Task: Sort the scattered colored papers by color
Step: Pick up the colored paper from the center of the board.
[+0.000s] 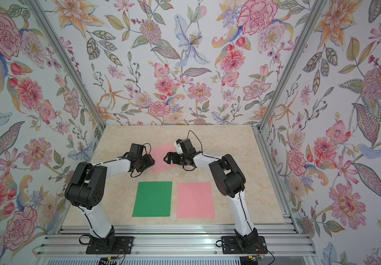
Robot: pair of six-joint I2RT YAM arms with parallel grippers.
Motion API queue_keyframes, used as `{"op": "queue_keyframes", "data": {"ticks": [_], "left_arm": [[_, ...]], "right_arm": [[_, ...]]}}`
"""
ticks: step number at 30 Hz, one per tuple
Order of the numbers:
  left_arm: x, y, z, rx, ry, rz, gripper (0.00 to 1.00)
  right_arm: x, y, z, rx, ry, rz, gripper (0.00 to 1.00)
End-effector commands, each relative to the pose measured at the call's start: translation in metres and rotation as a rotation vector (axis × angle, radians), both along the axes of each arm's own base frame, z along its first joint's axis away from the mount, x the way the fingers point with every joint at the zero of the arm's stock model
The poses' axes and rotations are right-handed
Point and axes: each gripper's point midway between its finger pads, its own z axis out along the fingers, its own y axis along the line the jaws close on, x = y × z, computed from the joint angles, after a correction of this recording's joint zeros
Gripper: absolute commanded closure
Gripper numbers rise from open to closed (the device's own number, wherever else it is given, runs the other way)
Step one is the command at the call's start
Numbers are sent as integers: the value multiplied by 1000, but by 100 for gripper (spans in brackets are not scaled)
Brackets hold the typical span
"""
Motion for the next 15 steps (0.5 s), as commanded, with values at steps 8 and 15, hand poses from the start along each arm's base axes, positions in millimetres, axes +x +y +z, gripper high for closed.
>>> {"op": "queue_keyframes", "data": {"ticks": [8,15], "left_arm": [[-19,-4,-44,-31,200,-8,39],[-17,-14,-45,-68,206,5,39]], "right_arm": [[-13,-7,-10,-56,60,5,2],[-12,-3,-11,-31,70,6,1]]}}
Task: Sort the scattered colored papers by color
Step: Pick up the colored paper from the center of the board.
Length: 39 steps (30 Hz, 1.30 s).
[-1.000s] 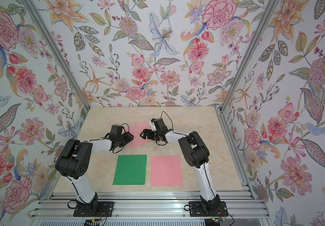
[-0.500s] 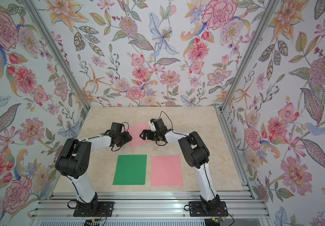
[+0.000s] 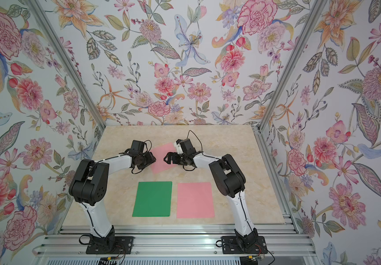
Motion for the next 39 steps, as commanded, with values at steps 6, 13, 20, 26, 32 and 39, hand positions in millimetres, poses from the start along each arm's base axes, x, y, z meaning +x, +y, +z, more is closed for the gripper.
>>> {"op": "queue_keyframes", "data": {"ticks": [6,13,20,26,32,39], "left_arm": [[-31,-27,-72,-190,191,58,38],[-17,-36,-34,-214,18,30,37],[-4,-49,8,-286,-163,-105,38],[4,-72,50,-432,-321,-221,38],[12,-77,101,-493,-502,-258,39],[19,-75,81,-527,-459,-235,39]], "right_arm": [[-13,-3,-11,-25,67,4,1],[-14,-6,-12,-30,70,4,1],[-15,-3,-13,-24,75,10,1],[-17,-4,-16,-27,78,10,1],[-18,-4,-18,-26,81,14,1],[-18,-3,-18,-22,82,17,1]]}}
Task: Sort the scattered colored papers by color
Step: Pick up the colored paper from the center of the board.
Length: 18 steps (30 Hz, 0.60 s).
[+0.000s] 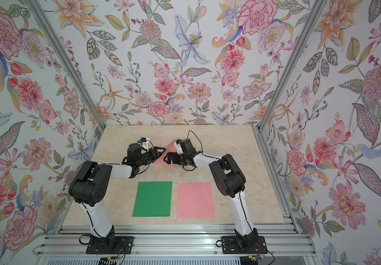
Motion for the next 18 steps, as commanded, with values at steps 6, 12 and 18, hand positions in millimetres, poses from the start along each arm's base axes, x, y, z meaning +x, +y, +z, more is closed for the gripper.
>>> {"op": "queue_keyframes", "data": {"ticks": [6,12,18], "left_arm": [[-3,11,-46,61,66,-7,39],[-6,29,-57,266,84,-8,38],[-2,38,-59,413,58,-32,37]], "right_arm": [[-19,-8,-18,-40,77,17,1],[-18,-9,-20,-38,81,15,1],[-19,-4,-21,-33,85,21,1]]}}
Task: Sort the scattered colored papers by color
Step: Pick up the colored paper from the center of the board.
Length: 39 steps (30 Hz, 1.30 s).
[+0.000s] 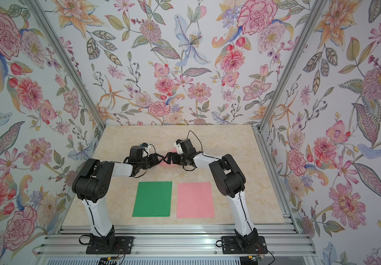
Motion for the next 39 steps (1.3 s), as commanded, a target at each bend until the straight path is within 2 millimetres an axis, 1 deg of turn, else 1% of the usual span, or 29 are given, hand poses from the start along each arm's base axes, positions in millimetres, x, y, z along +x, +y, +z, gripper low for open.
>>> {"op": "queue_keyframes", "data": {"ticks": [1,5,8,9,13,16,18,21,25,27,30,36,39], "left_arm": [[5,13,10,130,-55,-24,37],[10,16,16,180,-84,-31,36],[16,15,23,193,-109,-43,35],[19,14,25,198,-115,-50,35],[28,6,21,195,-119,-97,35],[36,-2,27,199,-162,-171,34],[39,-4,30,219,-157,-211,34],[41,-7,21,249,-112,-269,35],[39,-12,4,224,-69,-320,35],[40,-11,2,224,-67,-327,34],[44,-9,9,206,-90,-338,34],[57,-10,40,112,-163,-395,34],[57,-13,49,49,-188,-446,34]], "right_arm": [[-18,-5,-22,-43,81,14,1],[-18,-4,-22,-42,81,16,0],[-18,-4,-23,-44,83,17,0],[-18,-3,-22,-41,81,17,0],[-18,-3,-19,-40,77,20,1],[-18,-4,-18,-40,74,23,0],[-19,-4,-16,-40,72,28,0],[-17,-4,-13,-34,62,30,0],[-17,-2,-11,-13,62,33,1],[-18,-1,-11,-14,64,37,1],[-18,-3,-12,-19,63,40,1],[-17,-3,-12,-16,65,40,0],[-18,-3,-12,-15,66,42,0]]}}
